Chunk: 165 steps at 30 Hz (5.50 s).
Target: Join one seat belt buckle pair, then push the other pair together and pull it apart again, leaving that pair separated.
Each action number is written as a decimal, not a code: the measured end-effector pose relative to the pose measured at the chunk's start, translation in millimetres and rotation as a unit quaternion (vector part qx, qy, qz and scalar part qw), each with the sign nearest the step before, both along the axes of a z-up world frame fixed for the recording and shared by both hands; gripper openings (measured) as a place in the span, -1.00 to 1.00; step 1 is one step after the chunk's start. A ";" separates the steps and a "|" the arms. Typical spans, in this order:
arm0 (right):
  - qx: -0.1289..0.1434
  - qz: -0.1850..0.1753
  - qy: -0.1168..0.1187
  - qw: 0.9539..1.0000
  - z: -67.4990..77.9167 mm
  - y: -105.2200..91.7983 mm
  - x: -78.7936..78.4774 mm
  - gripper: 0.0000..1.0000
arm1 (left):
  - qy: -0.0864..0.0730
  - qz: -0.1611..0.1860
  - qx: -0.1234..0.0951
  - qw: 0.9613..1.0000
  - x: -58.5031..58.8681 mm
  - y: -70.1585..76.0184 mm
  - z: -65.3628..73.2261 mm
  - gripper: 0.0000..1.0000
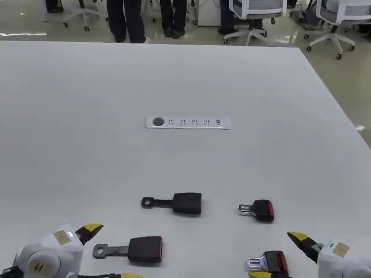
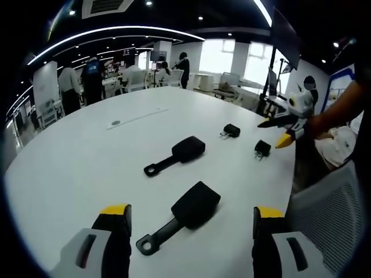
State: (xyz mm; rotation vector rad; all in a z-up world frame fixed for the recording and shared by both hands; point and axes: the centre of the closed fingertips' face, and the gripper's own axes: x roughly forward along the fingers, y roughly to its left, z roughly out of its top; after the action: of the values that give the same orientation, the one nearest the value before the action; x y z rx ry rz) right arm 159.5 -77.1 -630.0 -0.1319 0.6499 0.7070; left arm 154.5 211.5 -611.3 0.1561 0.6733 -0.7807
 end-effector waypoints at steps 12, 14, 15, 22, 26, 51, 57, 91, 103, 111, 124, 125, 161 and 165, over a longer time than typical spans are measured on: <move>-0.001 0.055 0.037 0.998 -16.1 -4.1 8.1 0.61 | 0.018 -0.066 0.028 0.997 16.2 -8.3 -31.0 0.56; -0.004 0.067 0.043 0.997 -18.7 -4.0 8.9 0.60 | 0.022 -0.077 0.030 0.996 16.8 -13.1 -32.6 0.54; -0.004 0.076 0.048 0.996 -21.1 -5.0 9.5 0.60 | 0.026 -0.085 0.035 0.995 16.8 -14.4 -35.7 0.55; -0.012 0.118 0.076 0.990 -30.4 -7.6 8.7 0.55 | 0.037 -0.140 0.065 0.987 17.7 -25.7 -54.4 0.49; -0.014 0.145 0.082 0.986 -33.2 -7.9 7.6 0.49 | 0.042 -0.153 0.073 0.985 20.4 -32.2 -56.9 0.46; -0.079 0.278 0.099 0.952 -50.6 -14.9 -18.2 0.04 | 0.022 -0.248 0.121 0.961 18.2 -26.0 -76.0 -0.12; -0.102 0.291 0.074 0.948 -52.7 -15.6 -17.9 -0.28 | 0.012 -0.276 0.128 0.953 16.0 -26.4 -77.1 -0.28; -0.156 0.294 0.105 0.937 -63.2 -15.3 -3.3 -0.31 | 0.029 -0.319 0.173 0.931 14.1 -32.4 -80.9 -0.32; -0.153 0.307 0.098 0.934 -62.3 5.5 1.3 -0.30 | 0.032 -0.319 0.178 0.930 14.1 -33.5 -80.6 -0.32; -0.145 0.317 0.091 0.933 -61.5 25.4 3.4 -0.30 | 0.034 -0.320 0.181 0.929 14.8 -33.2 -80.6 -0.32; -0.139 0.327 0.082 0.931 -63.5 56.0 9.7 -0.30 | 0.040 -0.320 0.191 0.927 15.5 -31.6 -82.0 -0.32; -0.140 0.327 0.081 0.931 -62.1 58.6 9.6 -0.30 | 0.042 -0.319 0.191 0.927 15.7 -31.4 -82.2 -0.32; -0.087 0.334 0.051 0.937 -69.7 157.2 13.4 -0.30 | 0.050 -0.322 0.202 0.924 15.0 -30.5 -83.3 -0.32; -0.082 0.334 0.047 0.938 -69.1 166.4 12.1 -0.30 | 0.051 -0.323 0.202 0.923 15.2 -29.9 -83.3 -0.32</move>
State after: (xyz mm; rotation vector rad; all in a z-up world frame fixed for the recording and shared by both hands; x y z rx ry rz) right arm 171.6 89.3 -699.1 -0.4923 0.7623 1.3195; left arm 169.7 181.6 -694.6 0.7476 0.8916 -1.2808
